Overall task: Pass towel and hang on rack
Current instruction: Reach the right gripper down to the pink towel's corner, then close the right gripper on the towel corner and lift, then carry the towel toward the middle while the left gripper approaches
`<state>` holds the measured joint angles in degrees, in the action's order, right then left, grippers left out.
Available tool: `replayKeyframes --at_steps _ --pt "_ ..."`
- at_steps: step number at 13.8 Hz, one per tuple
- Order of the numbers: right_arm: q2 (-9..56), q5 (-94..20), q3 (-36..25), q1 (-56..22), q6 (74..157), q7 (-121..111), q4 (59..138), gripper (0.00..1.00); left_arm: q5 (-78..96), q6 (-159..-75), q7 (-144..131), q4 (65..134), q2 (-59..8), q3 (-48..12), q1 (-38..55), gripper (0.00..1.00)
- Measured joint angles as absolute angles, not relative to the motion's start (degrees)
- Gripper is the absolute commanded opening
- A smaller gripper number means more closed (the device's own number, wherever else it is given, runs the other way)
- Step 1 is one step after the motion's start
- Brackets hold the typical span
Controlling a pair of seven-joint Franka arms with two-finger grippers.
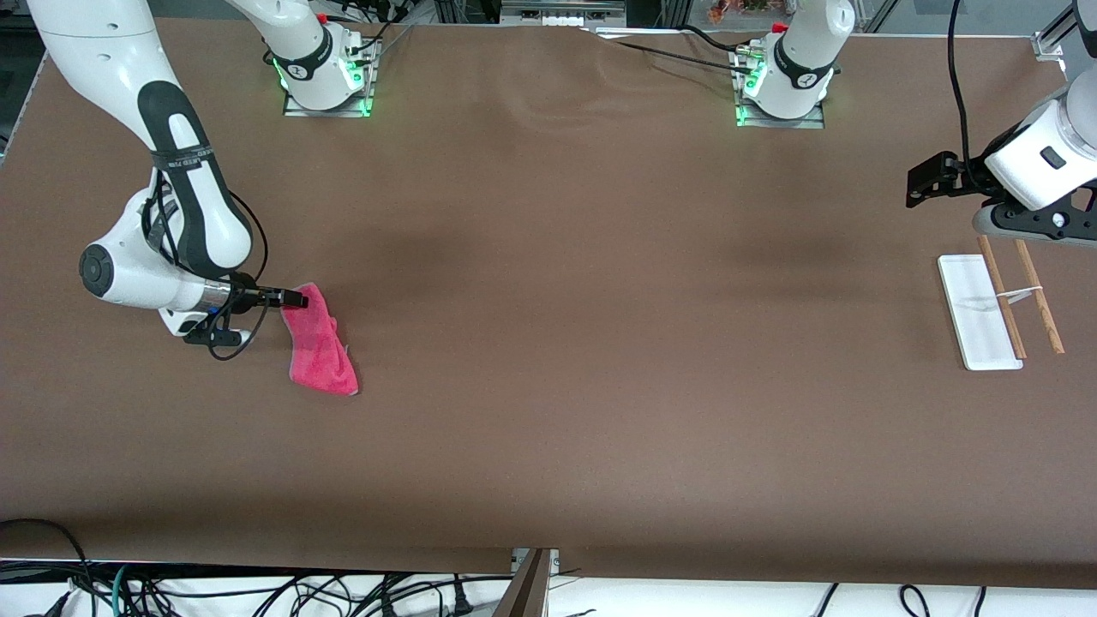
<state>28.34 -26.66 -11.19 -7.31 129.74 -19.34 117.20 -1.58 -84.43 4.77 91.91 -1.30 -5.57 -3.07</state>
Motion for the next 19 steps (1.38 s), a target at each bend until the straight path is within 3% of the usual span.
replayKeyframes --at_steps 2,3,9,15,19 --pt "28.7 -26.8 -11.2 -7.0 129.8 -20.1 117.2 0.01 -1.6 -84.4 4.8 91.9 -1.3 -5.5 -3.1 1.00" --pt "28.7 -26.8 -11.2 -6.9 129.8 -20.2 117.2 0.00 -1.6 -84.4 4.8 91.9 -1.3 -5.5 -3.1 1.00" --pt "27.8 -26.8 -11.0 -7.0 128.8 -20.3 116.4 0.00 -1.6 -84.4 4.8 91.9 -1.3 -5.5 -3.1 1.00" --pt "22.7 -24.2 -10.4 -10.2 114.3 -14.9 107.5 0.00 -1.6 -84.4 4.8 91.9 -1.3 -5.4 -3.1 1.00" --pt "21.4 -19.7 -10.1 -15.8 101.9 -5.3 96.2 0.00 -1.6 -84.4 4.8 91.9 -1.3 -5.4 -3.1 1.00"
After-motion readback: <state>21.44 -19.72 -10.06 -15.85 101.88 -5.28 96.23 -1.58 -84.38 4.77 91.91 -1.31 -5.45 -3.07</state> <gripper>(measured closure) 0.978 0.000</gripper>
